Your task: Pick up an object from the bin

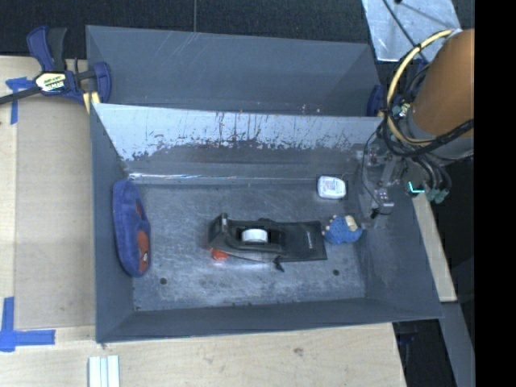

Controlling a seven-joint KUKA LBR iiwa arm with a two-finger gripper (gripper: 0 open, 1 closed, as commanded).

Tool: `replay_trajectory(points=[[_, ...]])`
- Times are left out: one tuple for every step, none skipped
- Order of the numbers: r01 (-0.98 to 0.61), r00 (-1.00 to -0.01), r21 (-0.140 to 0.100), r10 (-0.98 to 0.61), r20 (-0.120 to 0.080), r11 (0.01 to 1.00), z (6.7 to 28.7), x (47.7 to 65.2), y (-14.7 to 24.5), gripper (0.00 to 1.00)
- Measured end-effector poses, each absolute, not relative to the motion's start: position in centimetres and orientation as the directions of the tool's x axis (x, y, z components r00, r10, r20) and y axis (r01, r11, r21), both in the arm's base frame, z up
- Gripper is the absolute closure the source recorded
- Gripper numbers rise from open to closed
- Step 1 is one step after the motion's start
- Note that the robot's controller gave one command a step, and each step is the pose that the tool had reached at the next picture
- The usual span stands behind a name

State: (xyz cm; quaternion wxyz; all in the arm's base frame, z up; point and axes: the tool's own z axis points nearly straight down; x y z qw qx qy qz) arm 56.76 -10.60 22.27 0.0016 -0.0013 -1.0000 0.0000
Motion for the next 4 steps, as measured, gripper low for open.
replay_trajectory(points=[[-0.094, -0.996, 0.001, -0.094, 0.006, 0.996, 8.4, 59.2, -12.8, 0.0], [-0.106, -0.994, 0.001, -0.106, 0.003, 0.994, 6.9, 53.1, -10.8, 0.0], [-0.08, -0.997, 0.001, -0.08, -0.007, 0.997, 7.0, 55.1, -5.8, 0.0], [-0.077, -0.997, -0.001, -0.077, -0.007, 0.997, 7.1, 55.1, -6.1, 1.0]])
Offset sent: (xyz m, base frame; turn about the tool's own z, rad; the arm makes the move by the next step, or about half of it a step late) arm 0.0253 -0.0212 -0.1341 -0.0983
